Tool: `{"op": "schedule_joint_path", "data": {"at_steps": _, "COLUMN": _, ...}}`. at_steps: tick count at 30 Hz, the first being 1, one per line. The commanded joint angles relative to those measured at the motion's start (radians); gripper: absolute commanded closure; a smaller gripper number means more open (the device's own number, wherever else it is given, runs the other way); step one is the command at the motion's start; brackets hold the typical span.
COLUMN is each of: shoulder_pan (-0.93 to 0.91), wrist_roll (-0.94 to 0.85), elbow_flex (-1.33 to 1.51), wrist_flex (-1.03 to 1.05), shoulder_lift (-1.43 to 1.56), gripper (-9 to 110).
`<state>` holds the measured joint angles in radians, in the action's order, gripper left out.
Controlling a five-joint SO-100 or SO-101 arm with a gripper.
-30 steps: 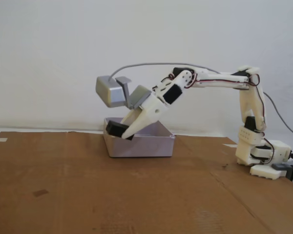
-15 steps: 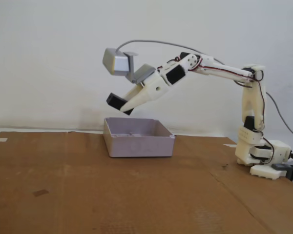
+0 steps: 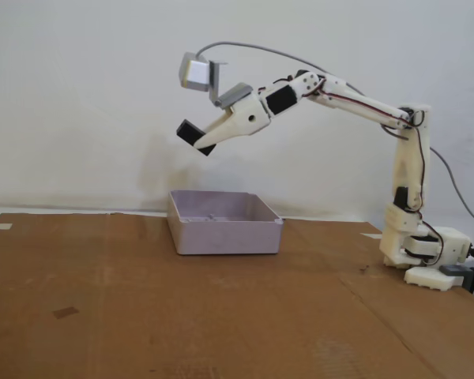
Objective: Grasp a block and put it in the box.
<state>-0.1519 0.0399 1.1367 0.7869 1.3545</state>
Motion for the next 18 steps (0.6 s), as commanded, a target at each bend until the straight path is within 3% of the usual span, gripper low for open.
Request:
{"op": "schedule_joint_path", "data": {"at_steps": 1, "shoulder_pan": -0.052, "wrist_roll": -0.009, "elbow_flex": -0.129, "wrist_flex": -0.003, "shoulder_lift": 0.189, "gripper": 101}}
{"op": "schedule_joint_path", "data": {"at_steps": 6, "shoulder_pan": -0.114, "wrist_roll": -0.008, "elbow_flex": -0.127, "wrist_flex": 0.012, "shoulder_lift": 0.189, "gripper": 101}}
{"op": "schedule_joint_path", "data": {"at_steps": 18, "shoulder_pan": -0.241, "wrist_roll": -0.009, "elbow_flex": -0.127, "wrist_flex": 0.310, "shoulder_lift": 0.172, "gripper": 101}}
